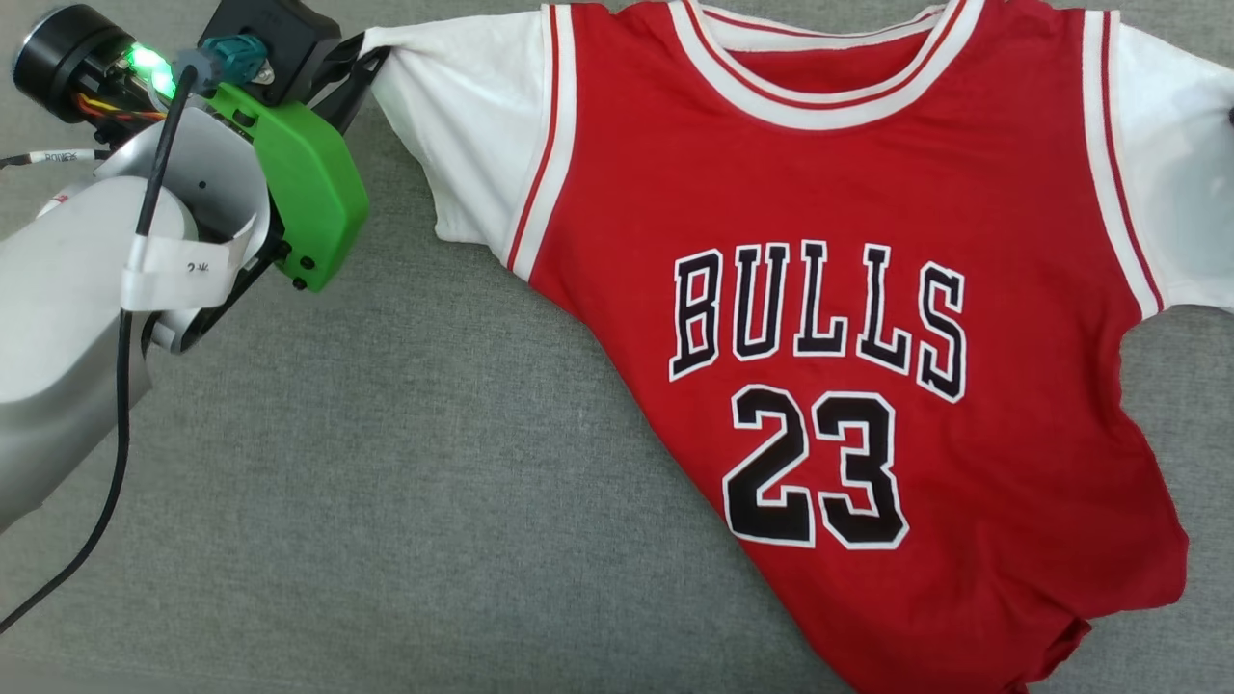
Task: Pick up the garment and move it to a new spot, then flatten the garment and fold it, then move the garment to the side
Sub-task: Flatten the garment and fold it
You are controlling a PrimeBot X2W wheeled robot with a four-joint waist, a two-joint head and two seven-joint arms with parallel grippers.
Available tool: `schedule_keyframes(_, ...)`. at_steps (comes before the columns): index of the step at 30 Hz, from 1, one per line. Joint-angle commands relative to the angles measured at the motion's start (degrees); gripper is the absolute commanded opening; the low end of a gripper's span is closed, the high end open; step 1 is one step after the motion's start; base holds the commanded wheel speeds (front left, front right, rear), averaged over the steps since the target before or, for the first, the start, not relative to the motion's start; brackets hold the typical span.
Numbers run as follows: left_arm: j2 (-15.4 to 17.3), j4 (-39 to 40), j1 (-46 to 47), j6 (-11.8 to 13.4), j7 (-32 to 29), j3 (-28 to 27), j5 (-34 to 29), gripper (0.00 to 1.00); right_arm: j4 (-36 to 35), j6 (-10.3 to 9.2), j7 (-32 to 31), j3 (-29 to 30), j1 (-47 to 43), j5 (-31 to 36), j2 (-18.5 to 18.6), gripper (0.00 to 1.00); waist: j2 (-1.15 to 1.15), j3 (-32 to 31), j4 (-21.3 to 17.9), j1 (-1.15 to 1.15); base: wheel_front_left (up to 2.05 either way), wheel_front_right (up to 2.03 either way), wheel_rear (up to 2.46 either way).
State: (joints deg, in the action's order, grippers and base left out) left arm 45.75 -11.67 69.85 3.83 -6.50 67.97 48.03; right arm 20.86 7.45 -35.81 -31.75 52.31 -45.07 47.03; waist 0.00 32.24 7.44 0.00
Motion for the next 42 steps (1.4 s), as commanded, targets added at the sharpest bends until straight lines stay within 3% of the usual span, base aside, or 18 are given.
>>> schedule_keyframes(1, 0.04, -0.47, -0.19, -0.2, 0.49, -0.22, 0.08, 0.0, 0.58, 0.03, 0.98, -1.01, -0.02, 0.12, -0.23, 0.0, 0.0, -2.34, -0.96, 0.0, 0.0, 0.0, 0.0)
schedule_keyframes(8, 0.51, -1.24, 0.17, -0.98, 1.39, -0.43, 0.2, 0.0, -0.05, 0.03, 10.47, -0.11, 1.98, -0.01, -0.14, 0.0, 0.0, -9.57, -2.28, 0.0, 0.0, 0.0, 0.0)
schedule_keyframes(15, 0.94, 0.38, 3.03, -0.22, 2.43, -2.14, -0.51, 0.0, -2.18, 0.03, 17.77, 2.15, 3.92, 0.18, 0.75, 0.0, 0.0, -14.77, -3.15, 0.0, 0.0, 0.0, 0.0)
schedule_keyframes(25, -0.15, 0.03, 9.92, 0.74, 3.97, -5.36, -2.25, 0.0, -4.14, 0.03, 22.82, 6.05, 8.89, 4.04, -0.8, 0.0, 0.0, -18.6, -4.63, 0.0, 0.0, 0.0, 0.0)
schedule_keyframes(34, -3.96, -4.62, 18.28, -1.5, 3.23, -7.24, -2.84, 0.0, -2.23, 0.03, 22.28, 8.2, 17.5, 7.98, -4.1, 0.0, 0.0, -15.93, -5.28, 0.0, 0.0, 0.0, 0.0)
schedule_keyframes(42, -8.3, -13.74, 30.01, -2.44, 5.48, -9.52, -6.38, 0.0, 5.84, 0.03, 24.21, 8.29, 31.98, 14.09, -7.97, 0.0, 0.0, -8.0, -5.98, 0.0, 0.0, 0.0, 0.0)
